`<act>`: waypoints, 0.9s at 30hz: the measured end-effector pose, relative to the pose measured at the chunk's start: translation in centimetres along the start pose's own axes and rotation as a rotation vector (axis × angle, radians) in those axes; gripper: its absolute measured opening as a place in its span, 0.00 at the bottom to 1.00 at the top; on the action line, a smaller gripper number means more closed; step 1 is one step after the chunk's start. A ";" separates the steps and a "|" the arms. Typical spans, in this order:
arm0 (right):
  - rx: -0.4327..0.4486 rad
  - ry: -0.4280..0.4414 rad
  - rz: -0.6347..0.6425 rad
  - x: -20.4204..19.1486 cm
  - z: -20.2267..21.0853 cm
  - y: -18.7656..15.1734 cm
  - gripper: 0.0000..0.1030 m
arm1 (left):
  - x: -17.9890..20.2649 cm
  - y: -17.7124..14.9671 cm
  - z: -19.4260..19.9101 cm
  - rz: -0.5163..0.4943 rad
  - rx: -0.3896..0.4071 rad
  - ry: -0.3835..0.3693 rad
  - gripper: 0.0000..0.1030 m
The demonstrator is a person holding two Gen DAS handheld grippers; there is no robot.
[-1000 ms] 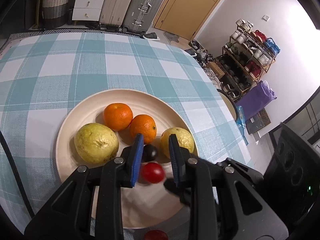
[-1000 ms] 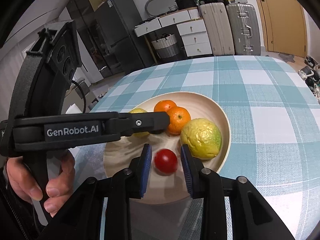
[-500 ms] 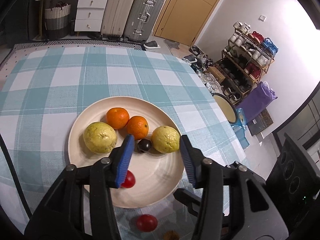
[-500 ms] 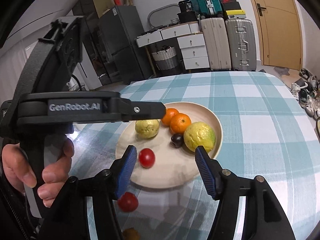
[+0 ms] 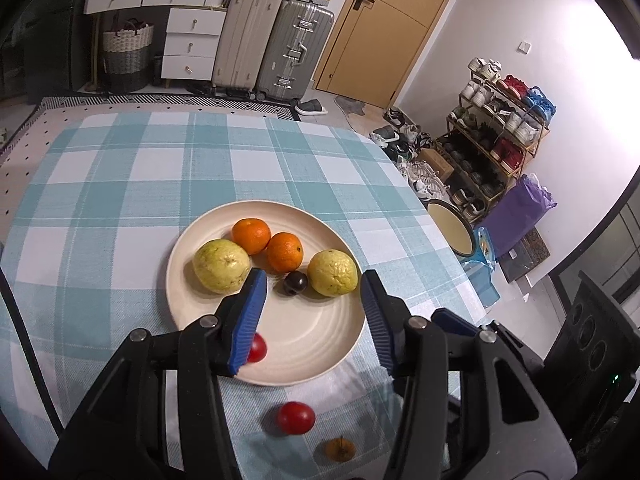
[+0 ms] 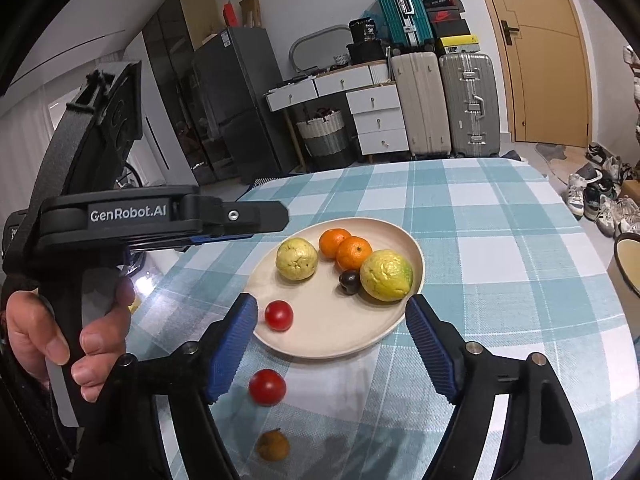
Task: Organize fruits
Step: 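Withdraw both tools and move the left tool toward the brown round fruit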
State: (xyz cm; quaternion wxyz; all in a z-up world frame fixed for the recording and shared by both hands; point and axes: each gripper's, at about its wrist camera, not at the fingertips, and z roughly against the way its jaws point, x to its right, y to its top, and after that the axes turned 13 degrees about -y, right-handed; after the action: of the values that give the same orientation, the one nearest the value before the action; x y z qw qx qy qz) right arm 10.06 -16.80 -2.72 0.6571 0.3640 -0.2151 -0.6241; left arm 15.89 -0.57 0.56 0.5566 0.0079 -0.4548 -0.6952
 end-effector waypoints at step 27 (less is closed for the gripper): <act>0.019 0.056 -0.008 0.3 3.4 -2.2 0.91 | -0.3 -9.9 5.7 -0.026 0.070 0.239 0.94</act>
State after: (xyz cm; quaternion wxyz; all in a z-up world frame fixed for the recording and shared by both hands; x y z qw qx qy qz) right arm 6.10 -17.68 -2.24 0.6570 0.3884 -0.2011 -0.6141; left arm 5.47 2.89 -2.55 0.5971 0.1162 -0.4089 -0.6803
